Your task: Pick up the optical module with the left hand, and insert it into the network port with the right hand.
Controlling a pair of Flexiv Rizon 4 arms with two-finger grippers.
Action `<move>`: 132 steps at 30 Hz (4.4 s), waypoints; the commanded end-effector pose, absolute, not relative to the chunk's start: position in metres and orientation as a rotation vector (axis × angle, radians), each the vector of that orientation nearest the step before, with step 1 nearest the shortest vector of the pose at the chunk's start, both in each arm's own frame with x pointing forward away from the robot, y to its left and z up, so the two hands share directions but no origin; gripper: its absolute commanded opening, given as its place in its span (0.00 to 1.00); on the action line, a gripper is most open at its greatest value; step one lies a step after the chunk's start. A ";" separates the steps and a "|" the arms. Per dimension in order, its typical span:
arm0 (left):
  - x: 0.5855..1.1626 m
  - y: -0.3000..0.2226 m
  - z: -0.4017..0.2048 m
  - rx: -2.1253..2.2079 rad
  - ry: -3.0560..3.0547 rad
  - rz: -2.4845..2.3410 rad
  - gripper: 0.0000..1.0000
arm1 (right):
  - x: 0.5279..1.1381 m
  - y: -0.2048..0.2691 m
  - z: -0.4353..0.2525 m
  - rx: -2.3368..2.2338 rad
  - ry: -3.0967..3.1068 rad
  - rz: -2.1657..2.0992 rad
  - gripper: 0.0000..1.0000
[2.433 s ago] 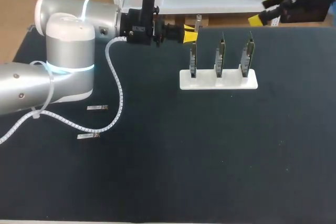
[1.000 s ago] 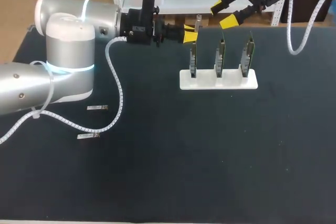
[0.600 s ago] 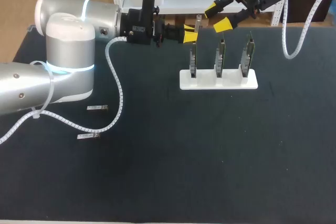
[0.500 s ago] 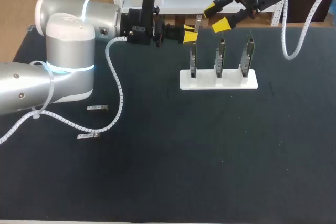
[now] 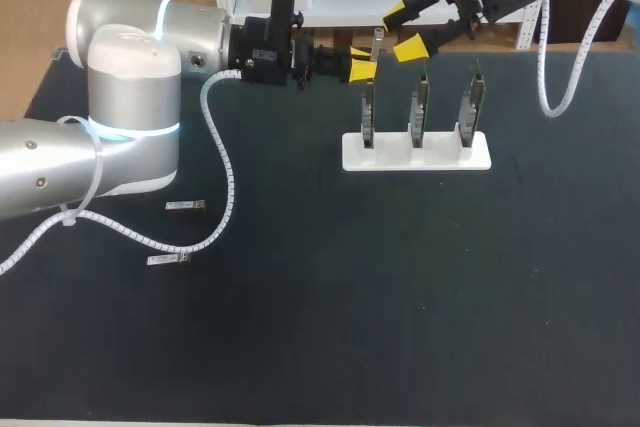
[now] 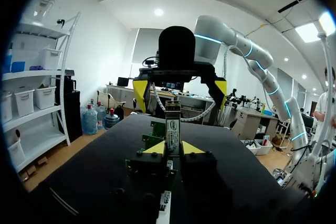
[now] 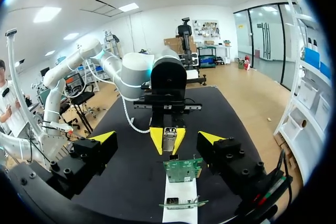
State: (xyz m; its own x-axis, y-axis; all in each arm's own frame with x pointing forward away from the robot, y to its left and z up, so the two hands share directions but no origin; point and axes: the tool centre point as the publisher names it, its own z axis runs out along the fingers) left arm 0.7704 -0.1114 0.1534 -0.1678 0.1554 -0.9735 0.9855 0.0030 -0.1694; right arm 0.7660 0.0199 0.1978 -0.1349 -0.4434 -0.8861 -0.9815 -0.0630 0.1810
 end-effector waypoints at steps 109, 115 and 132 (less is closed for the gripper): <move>0.779 -0.082 0.142 1.479 1.624 -1.083 1.00 | 0.765 0.030 0.199 -1.514 1.615 1.086 0.00; 0.775 -0.086 0.137 1.548 1.648 -1.060 1.00 | 0.765 0.029 0.198 -1.504 1.610 1.090 0.00; 0.766 -0.085 0.120 1.568 1.714 -1.031 1.00 | 0.764 0.028 0.198 -1.502 1.601 1.097 0.00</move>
